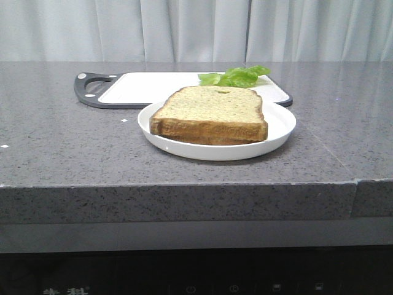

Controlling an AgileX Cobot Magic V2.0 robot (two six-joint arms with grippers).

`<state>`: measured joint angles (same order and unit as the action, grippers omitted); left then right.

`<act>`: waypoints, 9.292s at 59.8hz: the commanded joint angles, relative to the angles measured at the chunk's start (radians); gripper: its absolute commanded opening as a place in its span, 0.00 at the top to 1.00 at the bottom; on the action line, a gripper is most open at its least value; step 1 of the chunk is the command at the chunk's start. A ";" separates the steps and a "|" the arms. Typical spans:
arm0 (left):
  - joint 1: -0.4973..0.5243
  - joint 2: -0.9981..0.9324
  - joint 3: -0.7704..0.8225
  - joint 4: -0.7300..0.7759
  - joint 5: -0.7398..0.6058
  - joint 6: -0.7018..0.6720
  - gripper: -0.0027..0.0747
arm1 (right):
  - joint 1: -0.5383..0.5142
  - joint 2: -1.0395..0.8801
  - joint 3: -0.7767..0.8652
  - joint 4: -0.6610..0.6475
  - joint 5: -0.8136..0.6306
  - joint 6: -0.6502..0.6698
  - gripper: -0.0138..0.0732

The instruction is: Left arm grabs bread, right arm adds lettuce

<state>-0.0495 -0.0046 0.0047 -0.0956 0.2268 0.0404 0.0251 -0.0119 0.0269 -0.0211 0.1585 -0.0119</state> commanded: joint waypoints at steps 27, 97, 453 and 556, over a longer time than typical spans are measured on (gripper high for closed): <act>0.000 -0.018 0.004 -0.005 -0.079 -0.009 0.99 | -0.004 -0.017 -0.004 -0.009 -0.076 -0.009 0.91; 0.000 -0.011 -0.070 -0.024 -0.172 -0.009 0.99 | -0.004 -0.017 -0.052 0.021 -0.095 0.012 0.91; -0.528 0.659 -0.697 0.743 0.142 -0.733 0.99 | 0.197 2.141 -2.068 0.225 0.496 -0.466 0.70; -0.528 0.659 -0.697 0.734 0.142 -0.733 0.99 | 0.398 1.387 -0.996 0.512 0.085 -0.210 0.91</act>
<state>-0.5791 0.6583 -0.6615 0.6262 0.4351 -0.6800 0.4224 1.4063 -0.9429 0.4692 0.2834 -0.2185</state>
